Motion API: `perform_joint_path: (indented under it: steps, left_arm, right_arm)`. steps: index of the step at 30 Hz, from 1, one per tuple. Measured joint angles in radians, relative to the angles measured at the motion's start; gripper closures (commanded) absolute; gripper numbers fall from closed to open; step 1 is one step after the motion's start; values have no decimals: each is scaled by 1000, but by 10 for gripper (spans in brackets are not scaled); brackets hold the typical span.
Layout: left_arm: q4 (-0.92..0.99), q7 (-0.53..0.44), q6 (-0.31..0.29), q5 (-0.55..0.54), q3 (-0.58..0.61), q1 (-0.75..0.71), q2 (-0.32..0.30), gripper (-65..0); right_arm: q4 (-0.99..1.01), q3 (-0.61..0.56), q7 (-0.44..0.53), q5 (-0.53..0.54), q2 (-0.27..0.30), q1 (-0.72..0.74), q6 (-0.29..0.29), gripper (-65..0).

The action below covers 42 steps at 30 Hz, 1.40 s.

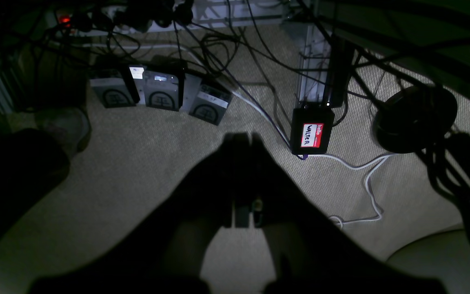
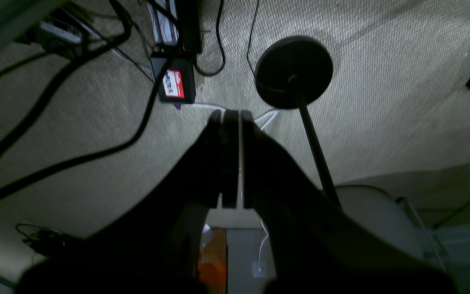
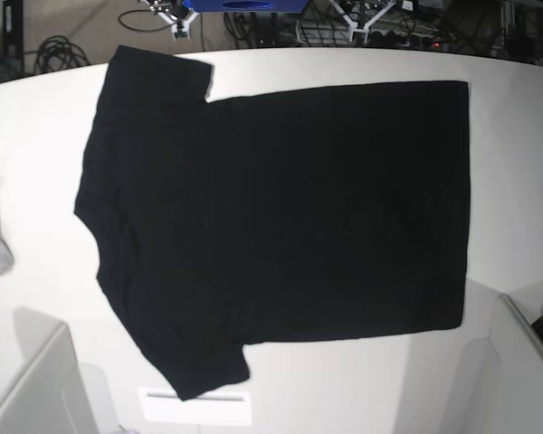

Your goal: Fold the T-shirt properly

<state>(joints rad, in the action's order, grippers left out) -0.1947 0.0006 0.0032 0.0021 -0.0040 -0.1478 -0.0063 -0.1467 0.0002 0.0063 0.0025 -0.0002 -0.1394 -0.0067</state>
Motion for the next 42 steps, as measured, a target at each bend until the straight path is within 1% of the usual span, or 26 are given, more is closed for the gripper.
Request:
perform_joint_path:
  steps: [8, 10, 11, 12, 13, 14, 17, 20, 21, 22, 24, 26, 28, 29, 30, 31, 32, 33, 34, 35, 36, 40, 42]
  left_arm:
    - [0, 0, 0, 0, -3, 6, 0, -5]
    - [0, 0, 0, 0, -3, 7, 0, -5]
    - [0, 0, 0, 0, -3, 6, 0, -5]
    - [0, 0, 0, 0, -3, 6, 0, -5]
    - [0, 0, 0, 0, -3, 6, 0, -5]
    - [0, 0, 0, 0, -3, 5, 0, -5]
    - [0, 0, 0, 0, -2, 5, 0, -7]
    - [0, 0, 0, 0, -2, 3, 0, -8]
    - [0, 0, 0, 0, -2, 3, 0, -20]
    - [0, 0, 0, 0, -2, 2, 0, -46]
    - [0, 0, 0, 0, -2, 3, 0, -118]
    - [0, 0, 0, -1, -2, 3, 0, -189]
    - [0, 0, 0, -1, -2, 2, 0, -225]
    - [0, 0, 0, -1, -2, 2, 0, -225]
    - [0, 0, 0, -2, -2, 1, 0, -212]
    - [0, 0, 0, -3, -2, 0, 0, -191]
    - [0, 0, 0, -3, -2, 0, 0, -160]
    - [0, 0, 0, -3, -2, 0, 0, -120]
    - [0, 0, 0, -3, -2, 0, 0, -94]
    - [0, 0, 0, -3, -2, 0, 0, -72]
    - [0, 0, 0, -3, -2, 0, 0, -63]
    - [0, 0, 0, -3, -2, 0, 0, -63]
    - [0, 0, 0, -3, -2, 0, 0, -77]
  right_arm:
    - [0, 0, -3, 0, 0, -3, 0, -6]
    - [0, 1, -7, 6, 0, -3, 0, -252]
    - [0, 1, -7, 4, 0, -3, 0, -357]
    - [0, 1, -7, 3, 0, -3, 0, -438]
    - [0, 1, -7, 4, 0, -3, 0, -489]
    - [0, 1, -7, 4, 0, -4, 0, -503]
    - [0, 1, -7, 4, 0, -3, 0, -476]
    - [0, 1, -7, 4, 0, -3, 0, -425]
    - [0, 1, -7, 4, 0, -3, 0, -410]
    - [0, 1, -7, 4, 0, -3, 0, -398]
    - [0, 1, -7, 4, 0, -3, 0, -384]
    - [0, 1, -6, 4, 0, -3, 0, -389]
    - [0, 1, -6, 4, 0, -3, 0, -383]
    - [0, 1, -6, 4, 0, -3, 0, -381]
    - [0, 1, -7, 4, 0, -3, 0, -378]
    - [0, 1, -7, 4, 0, -3, 0, -356]
    - [0, 0, -7, 5, 0, -3, 0, -317]
    - [0, 0, -6, 5, 0, -3, 0, -248]
    - [0, 0, -7, 5, 0, -3, 0, -173]
    - [0, 0, -6, 5, 0, -3, 0, -77]
    - [0, 0, -6, 6, 0, -3, 0, 0]
    - [0, 0, -6, 8, 3, -3, 0, 0]
    - [0, 0, -6, 8, 3, -3, 0, 0]
